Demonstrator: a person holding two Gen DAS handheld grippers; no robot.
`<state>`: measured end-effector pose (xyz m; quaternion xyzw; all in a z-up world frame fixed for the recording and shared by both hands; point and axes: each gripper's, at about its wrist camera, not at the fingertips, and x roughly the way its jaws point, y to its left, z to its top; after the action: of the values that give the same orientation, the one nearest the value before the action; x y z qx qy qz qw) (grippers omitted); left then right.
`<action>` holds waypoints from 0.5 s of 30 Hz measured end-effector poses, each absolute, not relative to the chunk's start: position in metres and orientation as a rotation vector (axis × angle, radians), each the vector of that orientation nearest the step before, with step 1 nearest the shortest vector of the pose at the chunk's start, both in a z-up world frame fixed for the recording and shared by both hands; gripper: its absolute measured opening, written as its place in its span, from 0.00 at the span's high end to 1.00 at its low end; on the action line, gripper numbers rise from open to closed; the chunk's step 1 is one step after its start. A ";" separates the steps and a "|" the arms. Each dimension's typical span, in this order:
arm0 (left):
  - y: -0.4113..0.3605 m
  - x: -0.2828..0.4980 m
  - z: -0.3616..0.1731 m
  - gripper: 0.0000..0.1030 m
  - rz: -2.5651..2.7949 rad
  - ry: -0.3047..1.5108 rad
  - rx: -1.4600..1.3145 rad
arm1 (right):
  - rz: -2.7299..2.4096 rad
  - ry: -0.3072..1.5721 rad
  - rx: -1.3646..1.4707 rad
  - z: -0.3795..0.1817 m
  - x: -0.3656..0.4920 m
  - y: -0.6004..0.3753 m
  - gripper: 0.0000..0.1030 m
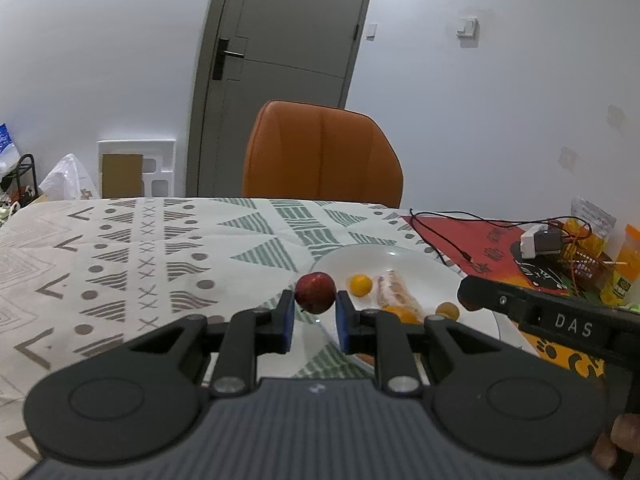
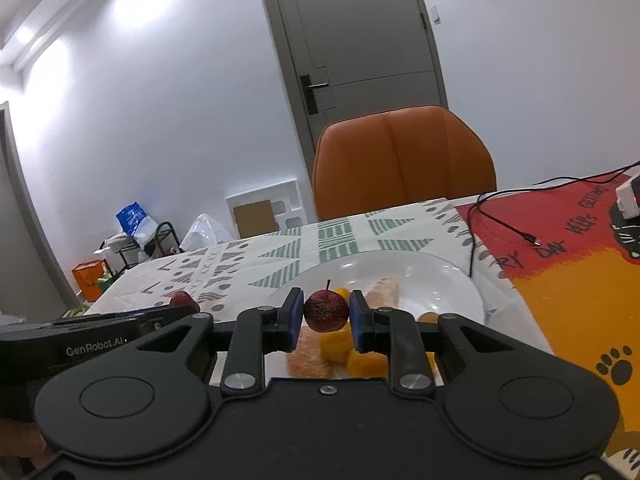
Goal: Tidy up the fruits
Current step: 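Carry both red apples over the white bowl with both tools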
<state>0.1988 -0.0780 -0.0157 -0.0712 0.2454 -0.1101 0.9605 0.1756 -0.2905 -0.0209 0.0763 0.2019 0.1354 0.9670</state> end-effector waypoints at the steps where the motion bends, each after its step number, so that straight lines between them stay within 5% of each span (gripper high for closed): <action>1: -0.081 0.201 -0.016 0.81 -0.227 0.501 -0.140 | 0.270 0.407 0.159 -0.021 0.177 -0.294 0.78; 15: -0.110 0.226 -0.028 0.81 -0.255 0.542 -0.108 | 0.208 0.428 0.198 -0.035 0.200 -0.332 0.78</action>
<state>0.2260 -0.1097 -0.0283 -0.0532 0.2671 -0.1253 0.9540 0.2002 -0.3316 -0.0346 0.0978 0.2116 0.1029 0.9670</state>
